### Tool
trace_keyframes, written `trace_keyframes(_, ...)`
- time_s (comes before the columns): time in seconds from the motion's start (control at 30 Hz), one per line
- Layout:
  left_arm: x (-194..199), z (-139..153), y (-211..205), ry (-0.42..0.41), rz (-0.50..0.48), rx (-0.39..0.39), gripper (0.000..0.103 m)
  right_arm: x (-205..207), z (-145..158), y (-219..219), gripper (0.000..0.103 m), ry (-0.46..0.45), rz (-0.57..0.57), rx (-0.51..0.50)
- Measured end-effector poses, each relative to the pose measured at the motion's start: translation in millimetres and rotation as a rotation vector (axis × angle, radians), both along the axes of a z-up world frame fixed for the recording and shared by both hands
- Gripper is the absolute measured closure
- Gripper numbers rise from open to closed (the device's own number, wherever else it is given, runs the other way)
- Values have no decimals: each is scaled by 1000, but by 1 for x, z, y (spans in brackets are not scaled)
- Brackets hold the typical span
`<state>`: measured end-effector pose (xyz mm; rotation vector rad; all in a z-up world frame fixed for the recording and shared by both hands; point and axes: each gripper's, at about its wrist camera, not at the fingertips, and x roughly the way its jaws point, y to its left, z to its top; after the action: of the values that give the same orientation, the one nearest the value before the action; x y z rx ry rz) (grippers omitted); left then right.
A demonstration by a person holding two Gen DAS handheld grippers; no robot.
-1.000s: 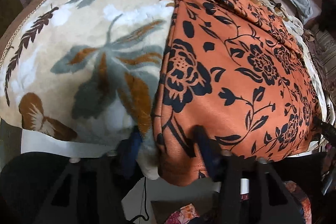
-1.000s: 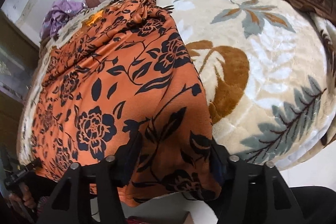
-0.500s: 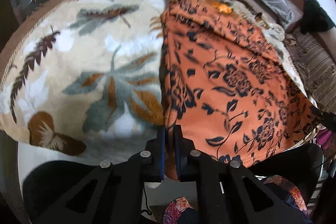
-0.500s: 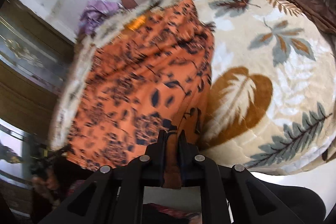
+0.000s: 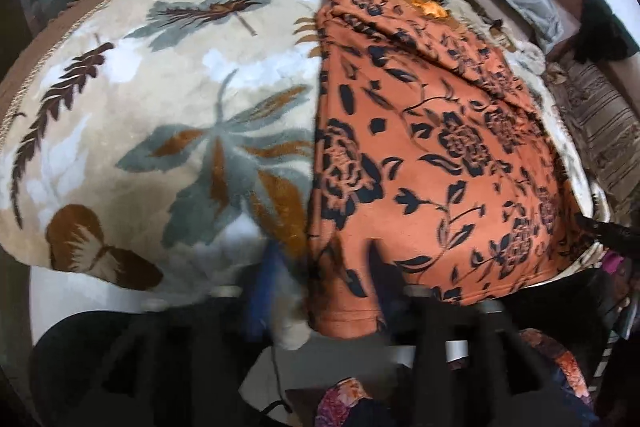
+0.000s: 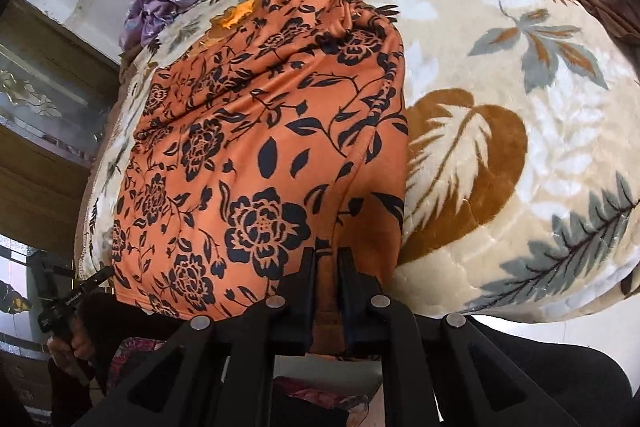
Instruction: Fold small clothes
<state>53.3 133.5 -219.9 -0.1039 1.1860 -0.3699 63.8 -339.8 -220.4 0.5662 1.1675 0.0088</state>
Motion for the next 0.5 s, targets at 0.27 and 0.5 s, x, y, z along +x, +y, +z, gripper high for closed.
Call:
trace_keyframes(0.27, -7, -14, -8, 84, -29, -45, 52, -2, -2, -3, 92, 5, -20, 19)
trace_keyframes(0.5, -16, -9, -22, 111, -64, -71, 77, 2, -6, -3, 92, 34, -39, 46)
